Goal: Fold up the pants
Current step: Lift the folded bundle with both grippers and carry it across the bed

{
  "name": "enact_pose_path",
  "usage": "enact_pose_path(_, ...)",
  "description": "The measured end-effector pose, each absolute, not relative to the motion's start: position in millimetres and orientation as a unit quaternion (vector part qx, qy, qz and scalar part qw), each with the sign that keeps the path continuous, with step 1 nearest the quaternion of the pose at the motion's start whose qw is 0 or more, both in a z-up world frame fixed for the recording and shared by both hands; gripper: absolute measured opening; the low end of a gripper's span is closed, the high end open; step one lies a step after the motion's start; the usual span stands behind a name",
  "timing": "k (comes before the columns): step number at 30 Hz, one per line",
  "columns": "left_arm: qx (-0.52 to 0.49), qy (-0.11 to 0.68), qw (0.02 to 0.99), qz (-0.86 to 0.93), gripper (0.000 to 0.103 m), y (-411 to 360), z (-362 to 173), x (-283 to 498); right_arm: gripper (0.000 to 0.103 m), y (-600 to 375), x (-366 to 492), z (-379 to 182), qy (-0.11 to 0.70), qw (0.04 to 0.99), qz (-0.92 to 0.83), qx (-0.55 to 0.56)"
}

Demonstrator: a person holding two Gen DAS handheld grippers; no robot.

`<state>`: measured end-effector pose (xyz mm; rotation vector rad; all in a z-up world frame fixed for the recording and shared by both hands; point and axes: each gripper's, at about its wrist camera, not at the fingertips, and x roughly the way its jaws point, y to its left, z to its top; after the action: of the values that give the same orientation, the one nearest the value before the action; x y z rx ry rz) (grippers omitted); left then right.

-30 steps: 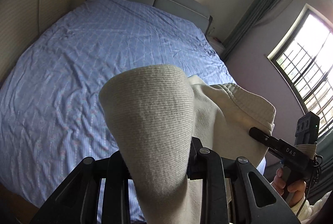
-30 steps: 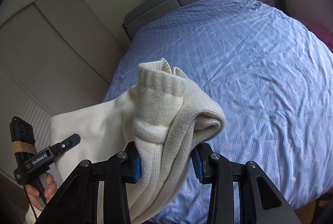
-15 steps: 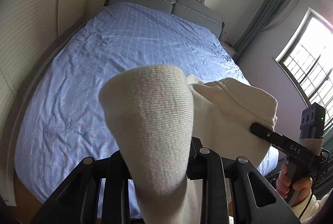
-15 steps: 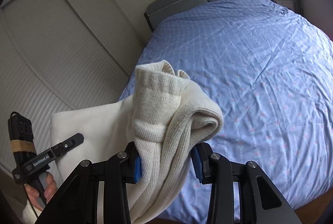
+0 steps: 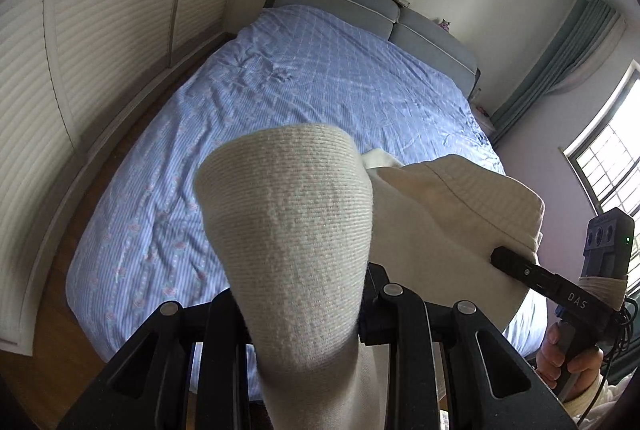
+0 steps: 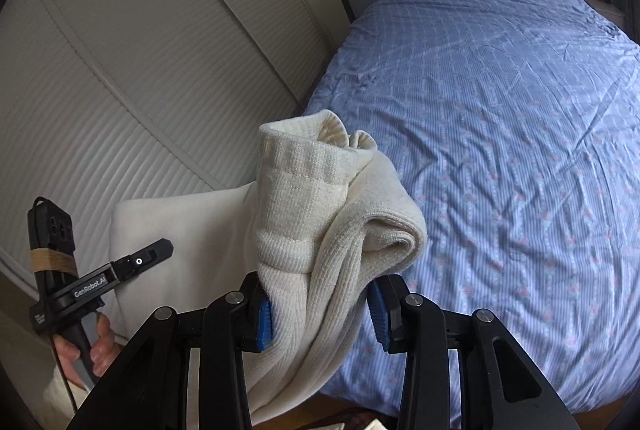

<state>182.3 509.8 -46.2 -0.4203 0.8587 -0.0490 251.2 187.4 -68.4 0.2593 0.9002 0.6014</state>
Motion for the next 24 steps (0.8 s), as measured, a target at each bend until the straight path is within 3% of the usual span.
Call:
enact_pose_path(15,-0.144,0.457,0.865,-0.15,0.028,613,-77,305,0.039,291,283,-90,0.433,0.872,0.155,0.167)
enact_pose_path(24,-0.111,0.491,0.841,-0.198,0.028,648,-124,413,0.039,348,340,-121,0.455,0.869,0.098,0.17)
